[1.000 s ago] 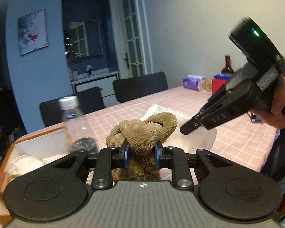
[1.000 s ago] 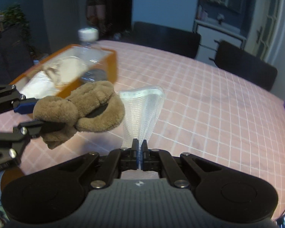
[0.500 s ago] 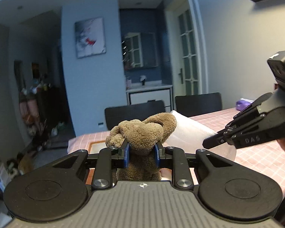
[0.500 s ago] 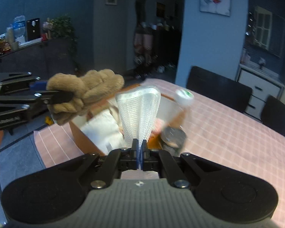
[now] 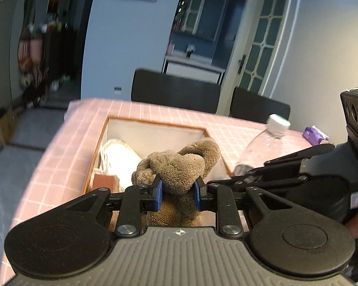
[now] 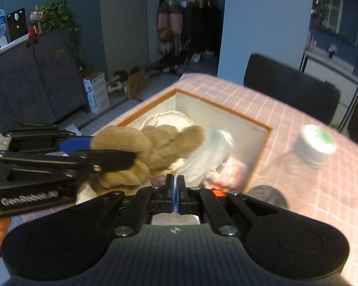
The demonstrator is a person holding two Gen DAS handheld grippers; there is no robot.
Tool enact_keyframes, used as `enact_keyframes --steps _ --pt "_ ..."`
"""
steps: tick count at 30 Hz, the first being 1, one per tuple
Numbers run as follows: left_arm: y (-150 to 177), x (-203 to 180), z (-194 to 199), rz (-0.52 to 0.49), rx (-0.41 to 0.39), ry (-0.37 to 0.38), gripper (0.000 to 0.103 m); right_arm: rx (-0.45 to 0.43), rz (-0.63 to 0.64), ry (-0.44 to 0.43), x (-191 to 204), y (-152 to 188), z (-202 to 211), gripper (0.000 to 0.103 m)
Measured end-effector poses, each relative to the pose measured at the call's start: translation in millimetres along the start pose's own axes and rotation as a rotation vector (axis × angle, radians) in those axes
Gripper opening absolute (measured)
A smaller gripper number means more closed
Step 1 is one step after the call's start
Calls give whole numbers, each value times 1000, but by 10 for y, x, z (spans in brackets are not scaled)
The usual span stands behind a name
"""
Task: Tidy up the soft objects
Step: 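Carry the plush and mesh bag over the orange box and release both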
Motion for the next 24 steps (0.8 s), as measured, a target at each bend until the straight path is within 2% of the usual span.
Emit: enact_keyframes --steps 2,9,15,17,20,24 --pt "42 85 -49 10 25 -18 27 26 -1 -4 59 -24 -153 0" --pt "176 198 -202 52 90 -3 31 113 5 21 66 61 -576 0" --pt "205 206 -219 64 97 1 38 120 57 26 76 116 -681 4" --pt "190 216 -196 66 89 -2 40 128 58 14 75 123 -721 13" --pt "152 214 -134 66 73 4 52 123 59 2 80 112 -737 30" --pt "89 218 9 76 35 -2 58 89 80 14 88 88 -644 34"
Point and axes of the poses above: each gripper's, at about its wrist camera, not at the fingertips, and z roughly against the way its jaws point, x to its left, y to its underside, the point moved 8 cm from there along -z, roughly the way its jaws point, and after that the axes turned 7 degrees about y, right-handed, at the moved point
